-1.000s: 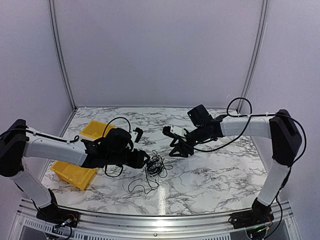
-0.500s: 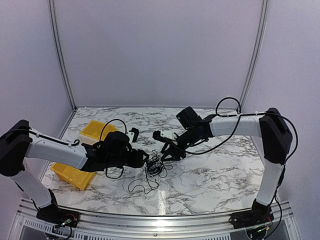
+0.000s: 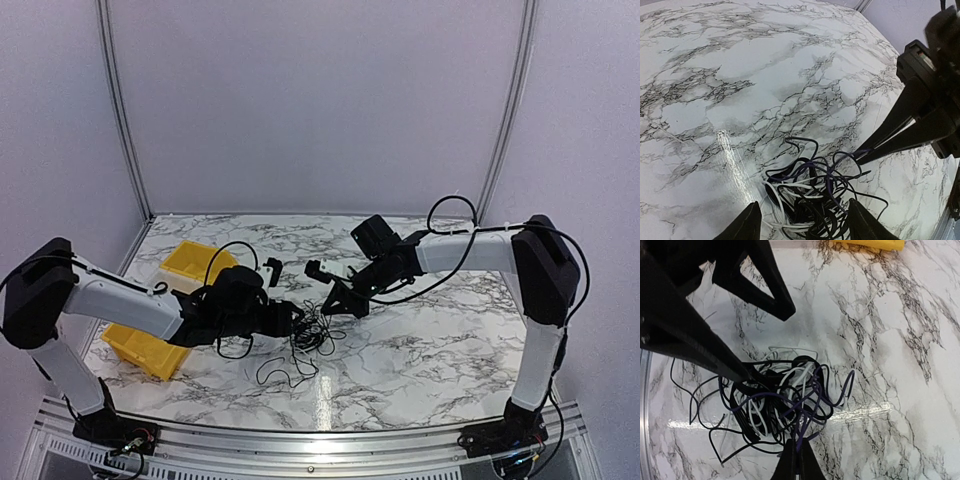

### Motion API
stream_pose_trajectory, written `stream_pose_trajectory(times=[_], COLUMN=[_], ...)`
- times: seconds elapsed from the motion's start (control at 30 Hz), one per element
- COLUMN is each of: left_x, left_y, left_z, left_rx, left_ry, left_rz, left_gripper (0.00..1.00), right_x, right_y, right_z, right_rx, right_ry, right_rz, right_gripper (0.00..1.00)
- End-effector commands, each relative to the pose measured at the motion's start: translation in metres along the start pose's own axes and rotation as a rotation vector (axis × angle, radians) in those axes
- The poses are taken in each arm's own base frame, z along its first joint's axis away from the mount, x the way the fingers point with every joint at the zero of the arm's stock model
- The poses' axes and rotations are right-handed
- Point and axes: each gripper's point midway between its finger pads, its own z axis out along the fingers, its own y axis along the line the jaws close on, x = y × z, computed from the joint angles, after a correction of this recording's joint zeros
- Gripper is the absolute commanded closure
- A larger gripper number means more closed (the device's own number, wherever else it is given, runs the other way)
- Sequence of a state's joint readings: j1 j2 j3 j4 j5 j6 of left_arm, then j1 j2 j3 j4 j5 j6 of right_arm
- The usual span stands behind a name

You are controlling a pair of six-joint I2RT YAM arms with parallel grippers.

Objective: Untangle the cables

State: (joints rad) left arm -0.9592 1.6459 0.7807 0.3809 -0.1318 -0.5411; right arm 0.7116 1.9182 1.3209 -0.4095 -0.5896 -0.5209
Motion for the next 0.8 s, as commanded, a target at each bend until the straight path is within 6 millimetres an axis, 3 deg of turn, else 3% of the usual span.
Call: stream_pose_trajectory(times=[0.0,0.53,0.77], left_x=[-0.004,-0.011,-0.01], left_y=[-0.012,-0.022,0.011], left_z=[0.011,0.052,0.063], left_rx=[0.038,0.072,-0.082], left_ry=[-0.023,-0.082,-0.142], left_rz=[-0.007,-0.06,-0.182], left_gripper=[0.38,0.38,0.39], right_x=[-0.016,-0.022,-0.026], right_y=[-0.001,0.001,0.009], right_z=[-0.005,-0.006,-0.012], right_rx=[0.018,0.001,-0.02], right_ry=[-0.045,-0.063,-0.074], right_rz=[-0.002,0.031,0.042], right_gripper=[1.0,1.0,1.0])
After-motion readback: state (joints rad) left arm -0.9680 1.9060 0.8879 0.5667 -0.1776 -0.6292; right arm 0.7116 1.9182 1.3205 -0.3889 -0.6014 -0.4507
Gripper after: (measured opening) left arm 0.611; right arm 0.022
